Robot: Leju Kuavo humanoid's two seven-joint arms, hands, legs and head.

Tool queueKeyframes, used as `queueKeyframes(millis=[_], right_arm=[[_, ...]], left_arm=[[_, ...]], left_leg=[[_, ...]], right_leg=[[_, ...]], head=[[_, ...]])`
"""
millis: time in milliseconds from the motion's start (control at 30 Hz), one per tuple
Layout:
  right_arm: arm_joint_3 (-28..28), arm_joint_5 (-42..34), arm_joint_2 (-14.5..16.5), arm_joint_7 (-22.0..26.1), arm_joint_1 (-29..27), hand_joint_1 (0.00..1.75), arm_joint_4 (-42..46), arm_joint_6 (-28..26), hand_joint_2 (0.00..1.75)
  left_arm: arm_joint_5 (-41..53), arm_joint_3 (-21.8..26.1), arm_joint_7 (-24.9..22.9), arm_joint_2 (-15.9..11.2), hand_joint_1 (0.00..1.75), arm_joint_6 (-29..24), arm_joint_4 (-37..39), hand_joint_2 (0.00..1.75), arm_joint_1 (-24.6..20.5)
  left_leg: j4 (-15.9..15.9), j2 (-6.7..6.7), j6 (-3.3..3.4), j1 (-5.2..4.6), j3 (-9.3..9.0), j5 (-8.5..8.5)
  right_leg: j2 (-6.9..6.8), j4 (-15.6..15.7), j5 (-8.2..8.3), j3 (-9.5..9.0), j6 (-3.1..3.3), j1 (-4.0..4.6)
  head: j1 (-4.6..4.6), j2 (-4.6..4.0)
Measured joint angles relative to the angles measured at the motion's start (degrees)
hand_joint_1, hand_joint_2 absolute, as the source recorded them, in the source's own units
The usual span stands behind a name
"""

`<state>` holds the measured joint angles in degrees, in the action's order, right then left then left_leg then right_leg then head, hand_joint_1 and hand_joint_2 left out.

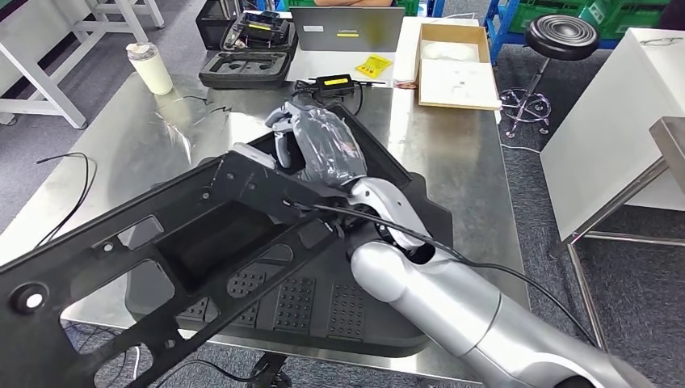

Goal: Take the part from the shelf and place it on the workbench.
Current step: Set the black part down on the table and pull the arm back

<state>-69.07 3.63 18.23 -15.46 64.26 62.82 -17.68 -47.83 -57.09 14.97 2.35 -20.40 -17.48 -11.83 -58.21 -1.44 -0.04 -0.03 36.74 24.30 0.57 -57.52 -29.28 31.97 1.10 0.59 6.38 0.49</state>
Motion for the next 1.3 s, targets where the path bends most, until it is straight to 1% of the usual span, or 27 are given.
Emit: queueKeyframes(millis=[367, 500, 633, 767, 1100, 1200, 1300], right_arm=[[-4.8, -1.6, 0.6, -7.2, 3.2, 1.75, -5.2, -0.6, 1.75], [-6.1, -1.5, 0.7, -11.7, 4.4, 1.75, -7.3, -1.8, 1.75], [-7.1, -0.7, 0.7, -15.1, 5.7, 1.75, -9.7, -3.6, 1.75], [-7.9, -0.4, 0.7, -18.5, 7.0, 1.75, -12.5, -3.5, 1.75], [-8.8, -1.9, 0.7, -20.9, 8.2, 1.75, -18.0, -0.1, 1.75], [-8.8, -2.1, 0.7, -20.0, 8.2, 1.75, -19.8, -0.2, 1.75], [-8.8, -2.3, 0.7, -18.4, 8.2, 1.75, -21.1, -0.3, 1.75]], left_arm=[[0.3, 0.0, -0.1, 0.6, 1.75, 0.2, 0.0, 1.75, -0.9], [0.5, 0.0, -0.2, 0.8, 1.75, 0.7, 0.0, 1.75, -1.1], [1.3, 0.0, -0.8, 1.1, 1.75, 1.0, 0.0, 1.75, -1.3], [1.7, 0.0, -1.2, 1.4, 1.75, 1.3, 0.0, 1.75, -1.7], [3.8, 0.0, -3.1, 1.8, 1.75, 1.2, 0.0, 1.75, -2.3], [4.9, -0.1, -3.6, 2.0, 1.75, 0.7, 0.0, 1.75, -2.6], [5.8, -0.1, -4.1, 2.0, 1.75, 1.6, 0.0, 1.75, -3.0]], left_leg=[[0.0, 0.02, 0.0, 0.0, -0.01, 0.0], [0.0, 0.01, 0.0, 0.0, -0.01, 0.0], [0.0, 0.03, 0.0, 0.0, -0.01, 0.0], [0.0, 0.03, 0.0, 0.0, -0.02, 0.0], [0.0, 0.06, 0.0, 0.01, -0.02, 0.0], [0.0, 0.06, 0.0, 0.01, -0.02, 0.0], [0.0, 0.06, 0.0, 0.0, -0.02, 0.0]], right_leg=[[0.0, 0.0, 0.01, -0.01, -0.01, 0.0], [0.0, 0.0, 0.01, -0.01, -0.01, 0.0], [0.01, 0.0, 0.01, -0.01, -0.01, 0.0], [0.01, 0.1, 0.02, -0.02, -0.01, 0.0], [0.03, 0.1, 0.04, -0.01, -0.03, 0.0], [0.03, 0.1, 0.04, -0.01, -0.03, 0.0], [0.03, 0.1, 0.04, -0.02, -0.03, 0.0]], head=[[0.0, 0.01], [0.0, 0.01], [0.0, 0.0], [-0.01, 0.0], [0.01, -0.01], [0.01, 0.01], [0.0, 0.01]])
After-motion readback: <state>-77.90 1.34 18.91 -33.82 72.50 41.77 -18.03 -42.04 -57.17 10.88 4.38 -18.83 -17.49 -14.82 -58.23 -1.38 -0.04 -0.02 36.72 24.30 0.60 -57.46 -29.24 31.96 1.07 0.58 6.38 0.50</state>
